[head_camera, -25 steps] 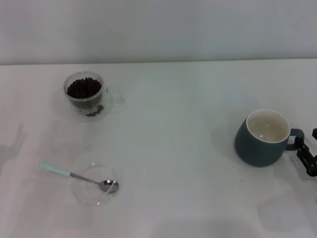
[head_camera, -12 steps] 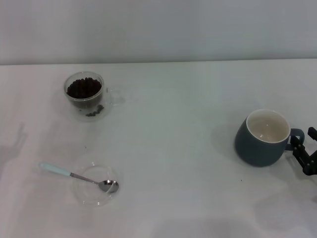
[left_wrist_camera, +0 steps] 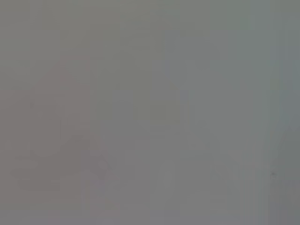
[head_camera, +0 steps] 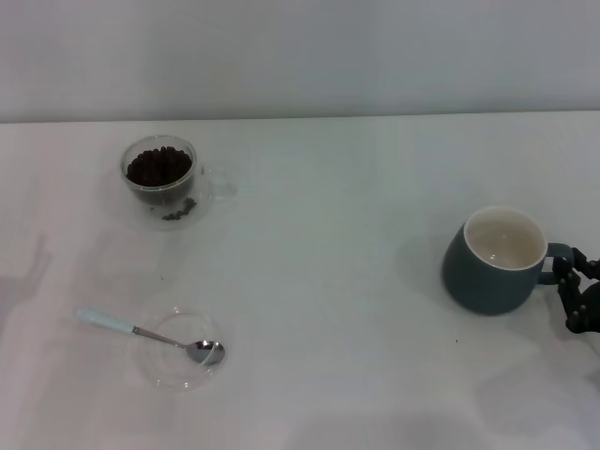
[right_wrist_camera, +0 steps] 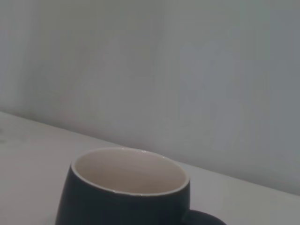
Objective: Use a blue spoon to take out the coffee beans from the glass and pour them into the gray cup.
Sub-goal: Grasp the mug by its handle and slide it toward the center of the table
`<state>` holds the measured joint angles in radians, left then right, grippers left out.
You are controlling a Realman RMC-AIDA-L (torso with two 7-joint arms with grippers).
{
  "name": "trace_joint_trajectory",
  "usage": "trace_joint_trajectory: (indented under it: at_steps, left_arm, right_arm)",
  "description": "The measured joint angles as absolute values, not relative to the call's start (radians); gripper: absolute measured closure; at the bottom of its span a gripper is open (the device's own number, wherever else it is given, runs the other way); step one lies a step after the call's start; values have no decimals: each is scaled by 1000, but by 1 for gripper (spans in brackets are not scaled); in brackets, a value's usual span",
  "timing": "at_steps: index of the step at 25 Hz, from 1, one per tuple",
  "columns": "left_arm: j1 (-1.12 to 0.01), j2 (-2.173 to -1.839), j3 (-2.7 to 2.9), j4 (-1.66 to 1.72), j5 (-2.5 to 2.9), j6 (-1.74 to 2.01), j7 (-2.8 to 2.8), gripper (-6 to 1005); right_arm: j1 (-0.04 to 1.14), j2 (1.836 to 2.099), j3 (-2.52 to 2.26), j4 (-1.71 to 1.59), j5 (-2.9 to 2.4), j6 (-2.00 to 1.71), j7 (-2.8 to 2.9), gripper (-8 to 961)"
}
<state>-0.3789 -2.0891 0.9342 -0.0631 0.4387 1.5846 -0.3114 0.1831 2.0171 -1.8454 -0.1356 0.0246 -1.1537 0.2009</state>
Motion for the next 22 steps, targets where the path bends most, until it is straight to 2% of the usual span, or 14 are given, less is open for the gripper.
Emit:
trace_joint_trajectory:
  at_steps: [8,22]
  left_arm:
    - [-379,-2088,934,-63,439,1578,-311,111]
    - [-380,-2088,934,-61,439,1575,-311,111]
  right_arm:
    - [187,2018,-1901,-172,25,-1149,203,789]
    - [191,2022,-2106,-307,32,-1094,237,785]
